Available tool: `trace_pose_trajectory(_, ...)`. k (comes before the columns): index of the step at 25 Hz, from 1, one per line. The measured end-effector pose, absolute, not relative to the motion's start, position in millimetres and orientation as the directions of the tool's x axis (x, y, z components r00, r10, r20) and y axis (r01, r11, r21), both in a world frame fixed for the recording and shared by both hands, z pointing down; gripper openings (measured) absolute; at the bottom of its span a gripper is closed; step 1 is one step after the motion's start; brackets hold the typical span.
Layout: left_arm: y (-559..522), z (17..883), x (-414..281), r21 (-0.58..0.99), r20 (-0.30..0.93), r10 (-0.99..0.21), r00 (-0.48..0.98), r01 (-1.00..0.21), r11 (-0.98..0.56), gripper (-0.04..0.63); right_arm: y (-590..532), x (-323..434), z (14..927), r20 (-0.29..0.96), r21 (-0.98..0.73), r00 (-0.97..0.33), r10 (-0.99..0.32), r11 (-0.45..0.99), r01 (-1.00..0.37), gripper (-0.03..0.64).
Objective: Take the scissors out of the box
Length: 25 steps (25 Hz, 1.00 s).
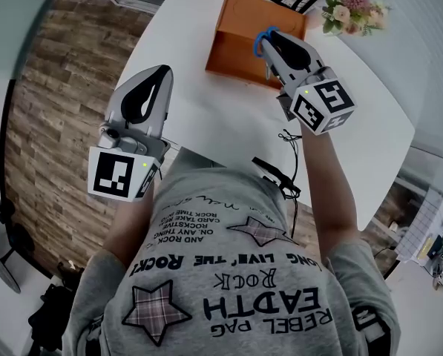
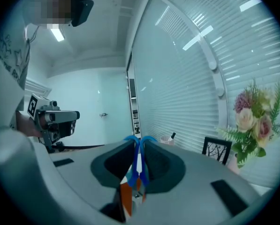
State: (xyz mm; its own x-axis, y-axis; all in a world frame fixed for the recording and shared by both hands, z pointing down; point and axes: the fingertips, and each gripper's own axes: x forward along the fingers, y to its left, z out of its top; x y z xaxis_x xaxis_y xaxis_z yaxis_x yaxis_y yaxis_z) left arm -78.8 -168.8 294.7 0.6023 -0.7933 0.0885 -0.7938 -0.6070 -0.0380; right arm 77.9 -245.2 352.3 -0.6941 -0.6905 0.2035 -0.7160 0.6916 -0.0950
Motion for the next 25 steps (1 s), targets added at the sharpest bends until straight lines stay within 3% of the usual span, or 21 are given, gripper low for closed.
trace_pose_trajectory(25,-164,278,-74,-0.045,0.037,-0.778,0.627,-0.777,-0.628,0.009,-226,103,265,-0.021,-0.115,-0.635,-0.772,0.633,-0.765,0.078)
